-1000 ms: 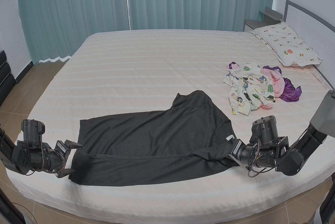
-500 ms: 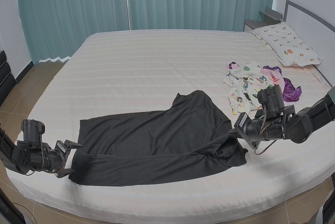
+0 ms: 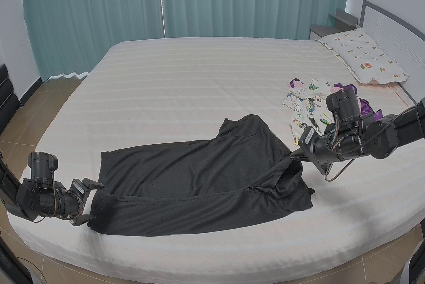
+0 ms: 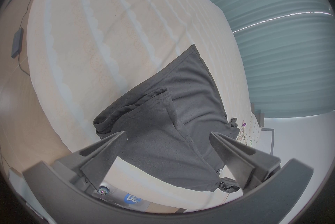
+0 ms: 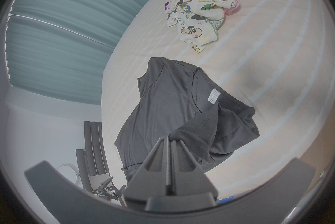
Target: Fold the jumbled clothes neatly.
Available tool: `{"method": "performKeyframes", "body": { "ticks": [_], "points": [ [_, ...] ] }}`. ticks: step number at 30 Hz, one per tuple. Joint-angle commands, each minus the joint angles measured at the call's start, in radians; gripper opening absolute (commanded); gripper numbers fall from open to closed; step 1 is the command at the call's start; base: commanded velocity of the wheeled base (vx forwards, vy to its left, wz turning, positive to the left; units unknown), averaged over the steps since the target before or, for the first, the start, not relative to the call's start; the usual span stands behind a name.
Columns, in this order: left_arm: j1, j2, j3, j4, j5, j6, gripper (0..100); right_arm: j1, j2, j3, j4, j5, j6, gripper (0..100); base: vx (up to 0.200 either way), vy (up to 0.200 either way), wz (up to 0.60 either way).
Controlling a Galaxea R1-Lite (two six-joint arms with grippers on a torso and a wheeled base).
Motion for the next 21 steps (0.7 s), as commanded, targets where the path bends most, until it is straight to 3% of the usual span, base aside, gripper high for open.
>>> {"method": "performKeyframes", "body": {
  "ticks": [1, 7, 18, 19, 21],
  "points": [
    [0.001, 0.016, 0.0, -0.001, -0.001, 0.0, 100, -0.006, 0.037, -0.113, 0.076, 0.001, 0.0, 0, 0.0, 0.0, 0.0],
    [0.0, 0.032, 0.0, -0.002, -0.001, 0.002, 100, 0.006, 0.031, -0.171, 0.266, 0.001, -0.054, 0, 0.0, 0.0, 0.0],
    [0.0, 0.044, -0.003, -0.002, -0.001, 0.003, 100, 0.008, -0.009, -0.095, 0.374, 0.021, -0.195, 0, 0.0, 0.0, 0.0],
    [0.0, 0.044, -0.003, -0.002, -0.001, 0.003, 100, 0.008, -0.014, -0.085, 0.38, 0.023, -0.207, 100, 0.0, 0.0, 0.0],
    [0.0, 0.044, -0.002, -0.002, -0.001, 0.003, 100, 0.008, -0.017, -0.052, 0.395, 0.029, -0.244, 100, 0.0, 0.0, 0.0]
  ]
}}
